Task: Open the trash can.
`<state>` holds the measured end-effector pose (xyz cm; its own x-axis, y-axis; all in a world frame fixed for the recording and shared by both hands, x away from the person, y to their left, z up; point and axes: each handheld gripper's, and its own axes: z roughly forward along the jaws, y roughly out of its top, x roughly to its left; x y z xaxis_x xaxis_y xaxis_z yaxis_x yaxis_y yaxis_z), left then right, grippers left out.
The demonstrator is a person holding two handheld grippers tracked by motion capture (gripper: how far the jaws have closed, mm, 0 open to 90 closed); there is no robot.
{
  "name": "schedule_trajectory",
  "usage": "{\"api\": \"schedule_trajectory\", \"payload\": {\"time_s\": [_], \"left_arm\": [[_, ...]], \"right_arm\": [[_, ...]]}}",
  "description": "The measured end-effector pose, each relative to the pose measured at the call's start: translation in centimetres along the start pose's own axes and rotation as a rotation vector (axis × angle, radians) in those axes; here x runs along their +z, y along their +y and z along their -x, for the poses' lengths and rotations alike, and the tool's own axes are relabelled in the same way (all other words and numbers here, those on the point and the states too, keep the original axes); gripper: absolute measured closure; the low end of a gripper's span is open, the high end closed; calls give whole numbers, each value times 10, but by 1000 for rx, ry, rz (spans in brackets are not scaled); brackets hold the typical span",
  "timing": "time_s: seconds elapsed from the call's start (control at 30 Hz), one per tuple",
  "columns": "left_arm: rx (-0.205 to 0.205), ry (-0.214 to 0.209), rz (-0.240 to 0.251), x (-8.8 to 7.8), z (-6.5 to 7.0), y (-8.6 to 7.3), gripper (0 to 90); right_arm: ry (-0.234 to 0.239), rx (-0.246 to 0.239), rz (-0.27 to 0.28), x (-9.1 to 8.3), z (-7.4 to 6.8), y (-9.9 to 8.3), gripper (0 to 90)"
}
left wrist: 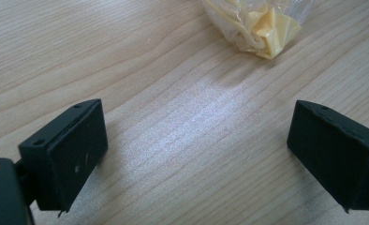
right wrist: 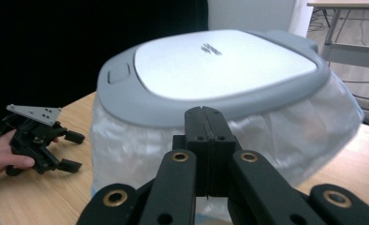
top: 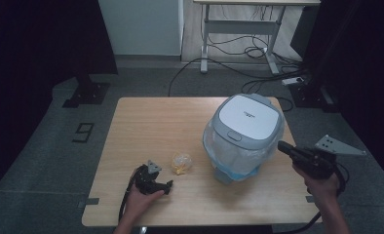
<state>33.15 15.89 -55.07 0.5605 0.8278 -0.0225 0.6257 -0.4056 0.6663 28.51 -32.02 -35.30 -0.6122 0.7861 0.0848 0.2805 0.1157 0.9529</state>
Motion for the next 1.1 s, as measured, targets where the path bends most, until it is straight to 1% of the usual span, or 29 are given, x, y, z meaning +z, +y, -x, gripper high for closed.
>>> {"api": "schedule_trajectory", "payload": {"time_s": [0.07,0.2,0.27,0.53,0.87,1.1], "left_arm": [[0,0,0,0,0,0,50],[0,0,0,0,0,0,50],[0,0,0,0,0,0,50],[0,0,0,0,0,0,50],[0,-1,0,0,0,0,50],[1,-1,0,0,0,0,50]], "right_arm": [[13,-3,1,4,-2,7,893],[22,-8,-3,9,-5,12,893],[39,-7,-7,14,-6,17,893],[58,-23,-15,27,-12,27,893],[74,-24,-31,41,-14,34,893],[95,-24,-47,52,-17,38,893]]}}
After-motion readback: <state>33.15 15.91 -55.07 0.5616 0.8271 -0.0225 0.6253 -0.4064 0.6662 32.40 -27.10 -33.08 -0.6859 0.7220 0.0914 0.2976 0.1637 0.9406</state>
